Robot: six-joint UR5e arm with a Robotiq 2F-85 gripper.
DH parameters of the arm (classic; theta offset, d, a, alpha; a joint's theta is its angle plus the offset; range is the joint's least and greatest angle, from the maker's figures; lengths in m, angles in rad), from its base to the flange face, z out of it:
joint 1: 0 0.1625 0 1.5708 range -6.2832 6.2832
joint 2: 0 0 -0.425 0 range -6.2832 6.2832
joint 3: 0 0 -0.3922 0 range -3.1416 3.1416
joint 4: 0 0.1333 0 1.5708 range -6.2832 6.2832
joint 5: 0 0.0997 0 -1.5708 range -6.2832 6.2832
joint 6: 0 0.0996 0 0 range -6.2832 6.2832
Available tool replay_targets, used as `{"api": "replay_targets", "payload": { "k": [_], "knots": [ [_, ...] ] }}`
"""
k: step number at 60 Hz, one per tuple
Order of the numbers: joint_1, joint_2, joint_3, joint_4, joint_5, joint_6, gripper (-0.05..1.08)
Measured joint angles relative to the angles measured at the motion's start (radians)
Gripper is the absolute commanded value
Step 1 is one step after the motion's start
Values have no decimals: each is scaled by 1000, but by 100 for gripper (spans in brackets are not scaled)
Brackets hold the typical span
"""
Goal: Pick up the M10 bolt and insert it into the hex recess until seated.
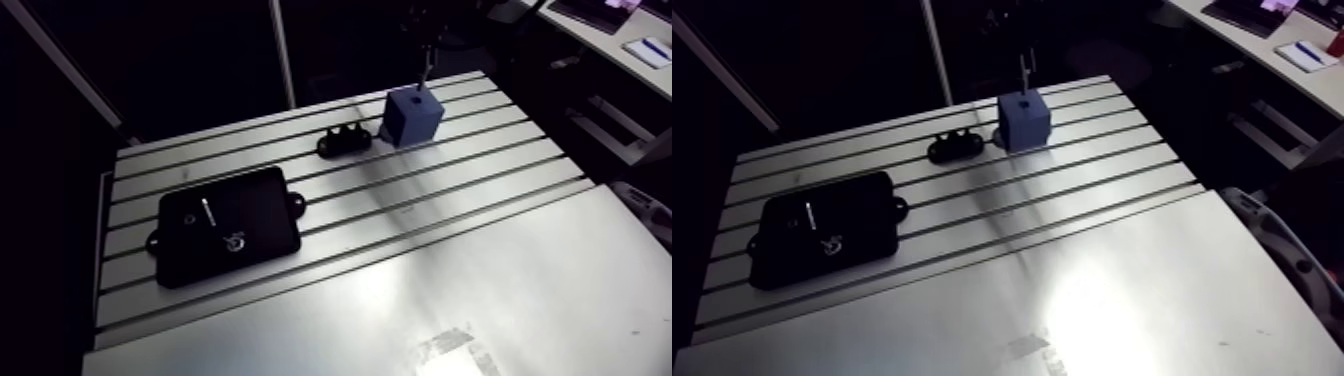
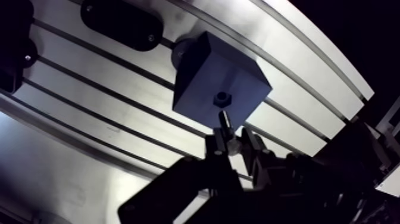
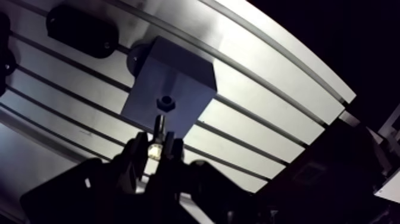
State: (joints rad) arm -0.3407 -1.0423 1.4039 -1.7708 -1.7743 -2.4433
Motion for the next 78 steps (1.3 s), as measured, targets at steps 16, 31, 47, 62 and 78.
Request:
{"api": "replay_targets", "payload": {
  "k": [16, 31, 47, 62, 78],
  "knots": [
    [0, 7, -1, -5, 0, 0, 73],
    [0, 12, -1, -11, 0, 0, 74],
    [0, 20, -2, -19, 0, 0, 73],
    [0, 26, -3, -20, 0, 0, 73],
    [0, 27, 4, -21, 0, 0, 73]
  ]
}}
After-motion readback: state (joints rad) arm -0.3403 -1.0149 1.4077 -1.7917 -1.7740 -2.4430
